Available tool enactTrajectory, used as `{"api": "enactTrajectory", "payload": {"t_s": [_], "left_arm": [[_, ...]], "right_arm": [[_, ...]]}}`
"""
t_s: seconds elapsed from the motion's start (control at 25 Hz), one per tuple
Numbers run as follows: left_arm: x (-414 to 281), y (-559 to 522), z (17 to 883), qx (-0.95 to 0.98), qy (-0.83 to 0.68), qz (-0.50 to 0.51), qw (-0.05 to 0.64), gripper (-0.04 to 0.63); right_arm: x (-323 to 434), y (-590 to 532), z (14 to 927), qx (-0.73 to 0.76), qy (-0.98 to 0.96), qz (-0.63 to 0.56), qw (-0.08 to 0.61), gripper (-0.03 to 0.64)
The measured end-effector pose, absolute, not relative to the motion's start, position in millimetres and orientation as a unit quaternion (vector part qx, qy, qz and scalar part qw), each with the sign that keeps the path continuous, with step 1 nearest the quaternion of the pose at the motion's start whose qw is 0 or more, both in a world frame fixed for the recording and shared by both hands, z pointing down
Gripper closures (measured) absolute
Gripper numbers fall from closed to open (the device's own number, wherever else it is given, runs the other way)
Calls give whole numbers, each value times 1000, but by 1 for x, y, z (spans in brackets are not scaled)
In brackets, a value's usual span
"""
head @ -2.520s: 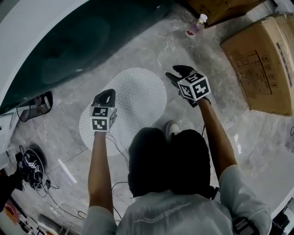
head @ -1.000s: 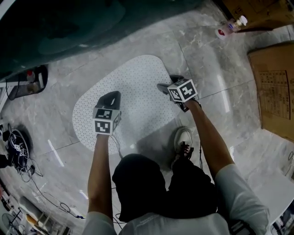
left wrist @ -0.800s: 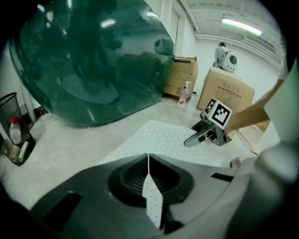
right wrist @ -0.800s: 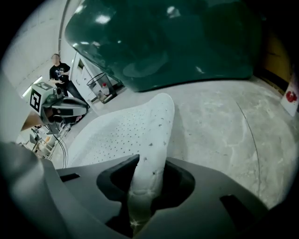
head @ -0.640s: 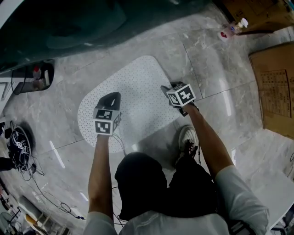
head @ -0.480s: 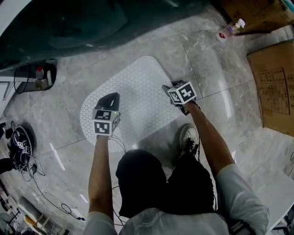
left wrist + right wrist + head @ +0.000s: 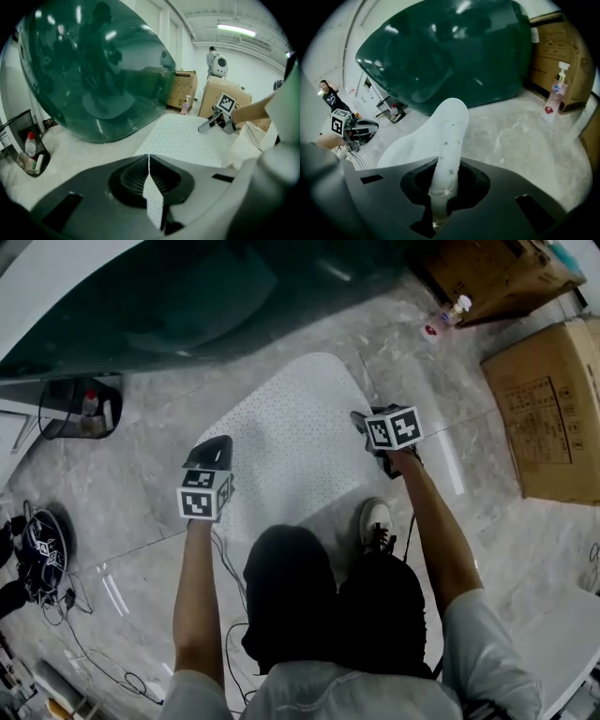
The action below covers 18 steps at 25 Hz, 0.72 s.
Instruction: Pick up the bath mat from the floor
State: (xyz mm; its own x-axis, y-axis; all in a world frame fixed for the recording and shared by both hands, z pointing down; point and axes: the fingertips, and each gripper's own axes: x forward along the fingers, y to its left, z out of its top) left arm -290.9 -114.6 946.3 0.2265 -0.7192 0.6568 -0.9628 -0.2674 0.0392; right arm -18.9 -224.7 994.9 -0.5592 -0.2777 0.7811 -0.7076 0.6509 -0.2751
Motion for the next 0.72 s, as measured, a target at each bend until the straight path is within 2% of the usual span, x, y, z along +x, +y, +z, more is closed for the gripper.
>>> {"api": "enactTrajectory", "payload": {"t_s": [0.32, 0.72], "left_arm": [[-267, -148, 918, 771, -545, 259, 201, 577], [-228, -200, 852, 794, -540, 231, 158, 577]], "right_arm": [[81, -258, 913, 405, -811, 264, 330, 575], [148, -291, 762, 479, -819, 168, 267, 575]]}}
